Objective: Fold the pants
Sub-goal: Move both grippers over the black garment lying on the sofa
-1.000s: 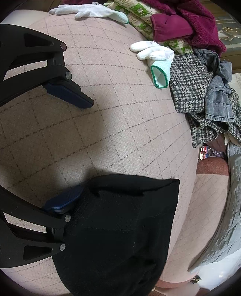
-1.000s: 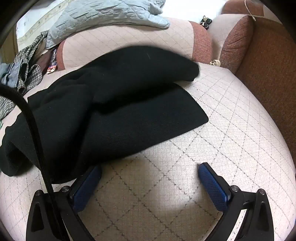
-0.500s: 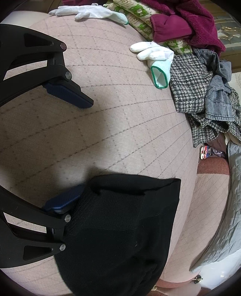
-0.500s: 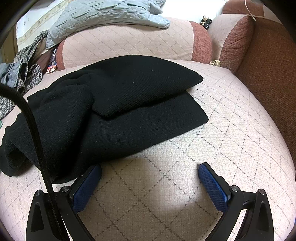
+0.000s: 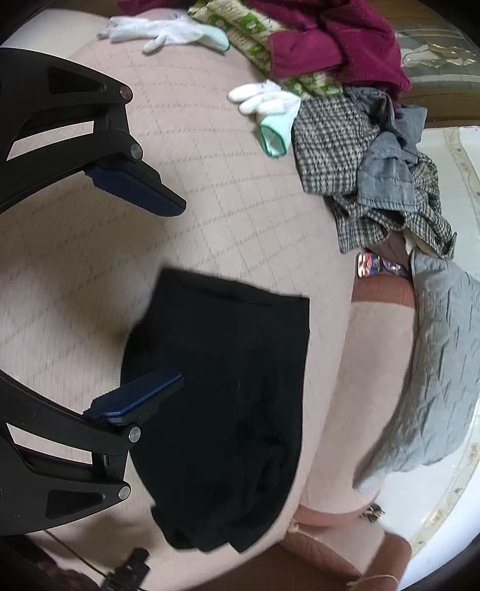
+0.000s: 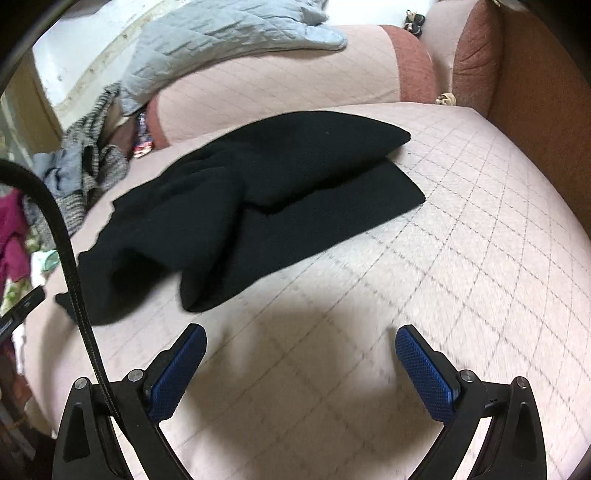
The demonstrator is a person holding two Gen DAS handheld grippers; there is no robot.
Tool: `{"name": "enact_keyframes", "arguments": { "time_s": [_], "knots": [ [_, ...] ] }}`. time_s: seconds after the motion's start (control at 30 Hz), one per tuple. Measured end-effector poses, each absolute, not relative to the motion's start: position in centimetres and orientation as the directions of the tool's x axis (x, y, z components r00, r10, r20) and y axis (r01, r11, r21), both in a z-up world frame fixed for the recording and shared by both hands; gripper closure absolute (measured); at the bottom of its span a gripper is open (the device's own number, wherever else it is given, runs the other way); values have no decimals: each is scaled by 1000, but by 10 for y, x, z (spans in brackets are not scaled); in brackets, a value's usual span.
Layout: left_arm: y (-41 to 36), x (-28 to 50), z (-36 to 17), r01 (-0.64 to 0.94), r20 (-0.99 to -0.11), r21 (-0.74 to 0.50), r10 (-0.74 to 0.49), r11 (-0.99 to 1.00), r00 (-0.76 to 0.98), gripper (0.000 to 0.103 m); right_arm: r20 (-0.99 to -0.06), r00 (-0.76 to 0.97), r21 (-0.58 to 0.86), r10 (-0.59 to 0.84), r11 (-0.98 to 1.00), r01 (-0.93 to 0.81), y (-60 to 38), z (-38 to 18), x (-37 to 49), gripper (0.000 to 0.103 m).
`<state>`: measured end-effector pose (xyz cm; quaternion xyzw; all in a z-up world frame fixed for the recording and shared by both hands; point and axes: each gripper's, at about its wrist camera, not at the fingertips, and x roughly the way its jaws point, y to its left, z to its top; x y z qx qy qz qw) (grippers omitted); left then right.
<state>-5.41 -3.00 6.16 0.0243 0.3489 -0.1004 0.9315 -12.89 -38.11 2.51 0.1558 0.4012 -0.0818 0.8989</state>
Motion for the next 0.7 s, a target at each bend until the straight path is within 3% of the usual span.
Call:
{"name": "enact_keyframes", "arguments": {
  "time_s": [0.1, 0.53, 0.7],
  "knots": [
    [-36, -58, 71, 218, -664, -74, -211, 973, 717, 18, -723, 690, 215, -42, 935, 282, -376, 28, -135, 1],
    [-61, -67, 76, 267, -683, 1, -194, 964, 704, 18, -703, 710, 205, -30, 948, 243, -386, 40, -154, 1],
    [-63, -66, 76, 267, -685, 3, -193, 964, 703, 18, -693, 719, 135, -54, 970, 203, -374, 50, -151, 1]
  ]
}}
